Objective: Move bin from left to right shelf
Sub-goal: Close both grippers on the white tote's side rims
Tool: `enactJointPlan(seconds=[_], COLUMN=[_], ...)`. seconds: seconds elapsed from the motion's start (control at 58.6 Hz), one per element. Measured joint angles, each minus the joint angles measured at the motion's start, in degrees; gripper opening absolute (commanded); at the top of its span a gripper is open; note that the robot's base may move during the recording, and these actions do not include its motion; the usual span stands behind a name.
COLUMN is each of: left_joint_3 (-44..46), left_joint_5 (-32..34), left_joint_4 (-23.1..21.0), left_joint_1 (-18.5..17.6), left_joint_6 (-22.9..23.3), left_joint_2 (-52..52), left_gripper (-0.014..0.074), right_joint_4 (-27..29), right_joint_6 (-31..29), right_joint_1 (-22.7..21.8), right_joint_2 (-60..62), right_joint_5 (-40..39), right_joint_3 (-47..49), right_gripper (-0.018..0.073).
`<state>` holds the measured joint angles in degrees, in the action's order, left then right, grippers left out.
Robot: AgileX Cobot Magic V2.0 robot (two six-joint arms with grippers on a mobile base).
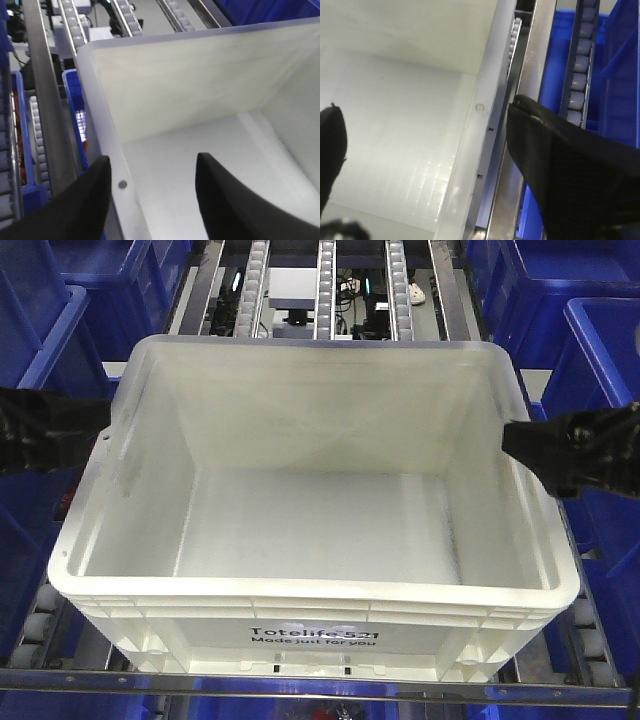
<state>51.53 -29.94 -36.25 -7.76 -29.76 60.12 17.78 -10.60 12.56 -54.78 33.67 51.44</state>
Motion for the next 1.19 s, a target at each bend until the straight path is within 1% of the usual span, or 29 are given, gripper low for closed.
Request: enactJointPlan(seconds=[0.119, 0.239, 0.41, 0.495, 0.956, 1.195], left_joint_3=[3.6, 5.7, 6.5, 6.9, 7.0, 7.0], left_joint_5=[-1.4, -1.5, -1.7, -1.4, 0.4, 1.2], left_joint_4=[0.1, 0.2, 0.2, 0.2, 0.0, 1.5], left_joint_1=[0.0, 0.0, 0.0, 0.0, 0.0, 0.0], left_joint_6=[0.0, 0.0, 0.0, 0.0, 0.0, 0.0], left_joint_2=[4.9, 9.0, 12.6, 13.2, 13.9, 14.5], left_gripper=[0.0374, 0.0373, 0.0373, 0.0373, 0.0373, 0.0373], right_joint_4=[-1.4, -4.1, -7.9, -9.0, -9.4, -9.5], right_joint_6=[0.7, 2.9, 6.3, 6.8, 8.1, 8.1], right_joint_1=[0.0, 0.0, 0.0, 0.0, 0.0, 0.0], right_joint_2=[-4.3, -7.7, -10.6, -11.9, -14.4, -14.4], right_joint_5=[2.6, 3.9, 4.0, 4.0, 4.0, 4.0], right_joint_3=[3.1, 5.6, 7.3, 7.4, 7.5, 7.5], right_gripper=[0.0592, 0.0592, 0.0590, 0.0590, 0.0590, 0.0590])
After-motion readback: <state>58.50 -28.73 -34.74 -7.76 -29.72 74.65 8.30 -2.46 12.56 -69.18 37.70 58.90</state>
